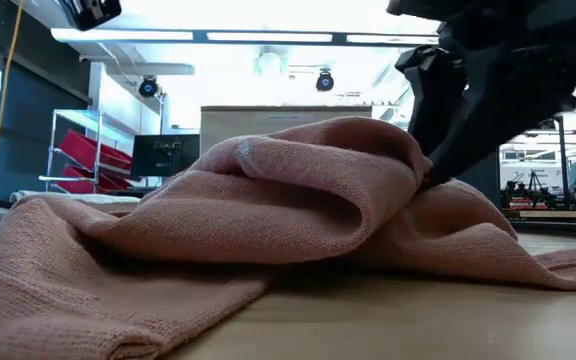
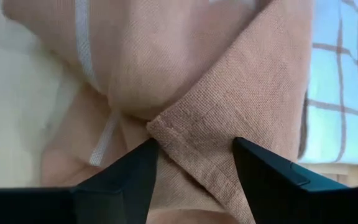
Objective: Fold towel
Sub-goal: Fold the brown towel
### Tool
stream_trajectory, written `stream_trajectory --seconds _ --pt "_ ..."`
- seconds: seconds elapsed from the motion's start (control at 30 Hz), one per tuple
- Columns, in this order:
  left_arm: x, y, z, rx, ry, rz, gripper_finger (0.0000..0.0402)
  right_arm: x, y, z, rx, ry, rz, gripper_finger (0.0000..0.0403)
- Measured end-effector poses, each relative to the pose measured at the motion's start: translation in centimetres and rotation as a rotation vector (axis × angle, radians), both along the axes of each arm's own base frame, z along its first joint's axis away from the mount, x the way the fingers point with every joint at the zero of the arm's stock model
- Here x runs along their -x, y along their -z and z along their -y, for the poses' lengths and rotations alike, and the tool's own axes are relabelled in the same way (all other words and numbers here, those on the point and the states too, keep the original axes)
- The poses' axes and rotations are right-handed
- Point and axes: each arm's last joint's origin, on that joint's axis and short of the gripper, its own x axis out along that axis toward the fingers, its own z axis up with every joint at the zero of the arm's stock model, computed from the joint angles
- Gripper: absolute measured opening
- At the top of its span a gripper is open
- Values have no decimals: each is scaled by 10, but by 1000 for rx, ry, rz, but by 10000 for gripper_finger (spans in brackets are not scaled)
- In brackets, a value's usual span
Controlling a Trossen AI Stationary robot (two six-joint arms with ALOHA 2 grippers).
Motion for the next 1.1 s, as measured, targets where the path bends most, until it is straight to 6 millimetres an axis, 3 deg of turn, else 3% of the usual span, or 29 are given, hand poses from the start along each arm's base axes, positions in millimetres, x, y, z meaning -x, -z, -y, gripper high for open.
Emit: stream_trajectory --seconds 0.13,0.33,0.43,0.53,0.67,0.83,0.93,1.1 --pt "0 1 0 -3 -2 -11 0 -1 -4 0 -7 12 -6 151" --pt "1 2 -1 -21 -27 -12 0 -7 -5 10 -118 131 -18 17" --pt "1 2 -2 -41 -33 -12 0 -12 -7 19 -131 205 -1 8" --pt "1 2 -2 -48 -35 -12 0 -18 -23 26 -129 227 20 2" --pt "1 3 -2 -54 -36 -14 0 -22 -74 36 -143 208 73 0" --pt "1 3 -2 -71 -36 -12 0 -20 -172 50 -257 163 216 0" --pt "1 3 -3 -89 -35 -13 0 -14 -228 57 -274 152 359 0" --pt "1 4 -3 -110 -45 -13 0 6 -301 68 -194 144 612 0"
